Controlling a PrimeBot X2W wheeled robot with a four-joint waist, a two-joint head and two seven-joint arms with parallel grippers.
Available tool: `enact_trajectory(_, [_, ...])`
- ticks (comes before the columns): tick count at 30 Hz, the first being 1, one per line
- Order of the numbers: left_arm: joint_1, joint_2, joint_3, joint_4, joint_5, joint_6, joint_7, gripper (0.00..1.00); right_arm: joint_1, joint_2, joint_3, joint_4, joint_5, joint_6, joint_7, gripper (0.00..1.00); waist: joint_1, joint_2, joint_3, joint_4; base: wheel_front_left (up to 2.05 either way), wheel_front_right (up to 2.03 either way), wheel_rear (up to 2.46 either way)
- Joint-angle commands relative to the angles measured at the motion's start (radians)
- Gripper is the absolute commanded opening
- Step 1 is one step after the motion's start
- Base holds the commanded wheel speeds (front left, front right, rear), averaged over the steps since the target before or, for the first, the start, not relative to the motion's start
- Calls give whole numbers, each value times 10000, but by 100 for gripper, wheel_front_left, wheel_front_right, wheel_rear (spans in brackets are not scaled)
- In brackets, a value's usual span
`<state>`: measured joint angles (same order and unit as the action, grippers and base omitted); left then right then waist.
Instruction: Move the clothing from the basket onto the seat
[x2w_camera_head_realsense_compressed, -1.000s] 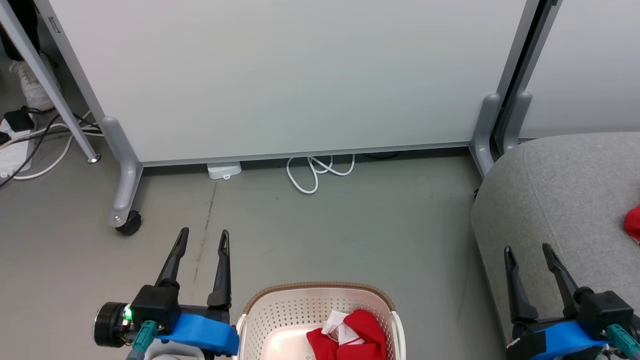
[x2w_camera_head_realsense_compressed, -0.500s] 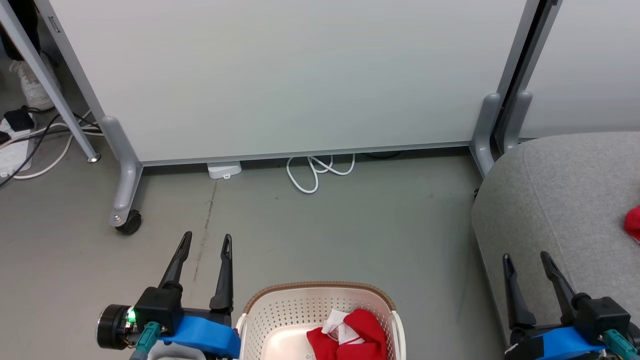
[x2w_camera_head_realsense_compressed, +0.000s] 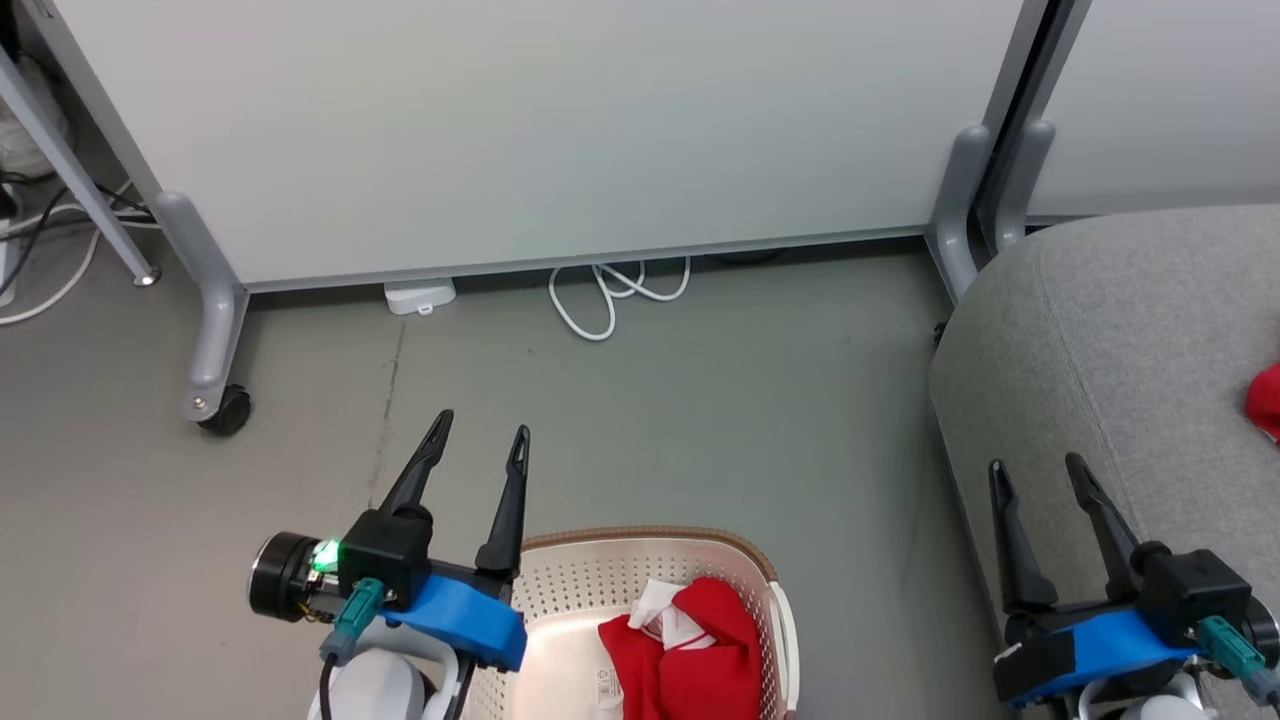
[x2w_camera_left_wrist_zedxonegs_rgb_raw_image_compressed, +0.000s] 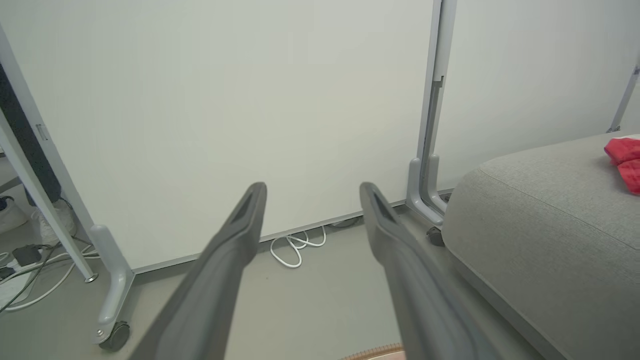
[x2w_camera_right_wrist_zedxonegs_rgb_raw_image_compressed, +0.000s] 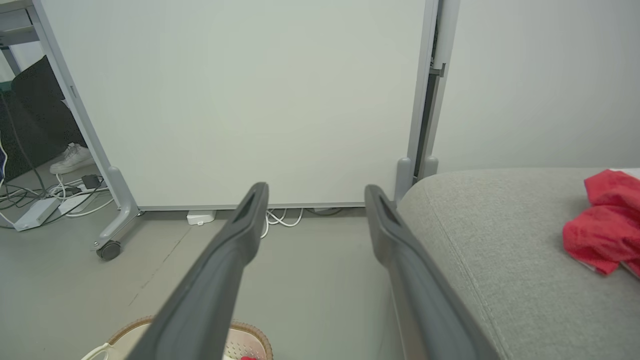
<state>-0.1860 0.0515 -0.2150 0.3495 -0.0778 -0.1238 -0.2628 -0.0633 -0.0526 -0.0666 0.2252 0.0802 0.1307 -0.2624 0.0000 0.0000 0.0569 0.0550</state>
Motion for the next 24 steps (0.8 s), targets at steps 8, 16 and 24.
enact_trajectory(8, [-1357, 51, -894, 1234, -58, -87, -30, 100, -898, -219, 153, -219, -33, 1, -39, 100, 0, 0, 1452, -614, 0, 0, 0])
enact_trajectory(16, [-2732, 358, -2492, 2723, -507, -65, -28, 100, -1745, -350, 266, -408, -23, 1, -39, 100, 0, 0, 2888, -1034, 0, 0, 0])
enact_trajectory(24, [-4039, 518, -3903, 4291, -1078, -65, -28, 100, -2436, -460, 320, -627, -74, 1, -39, 100, 0, 0, 4191, -1241, 0, 0, 0])
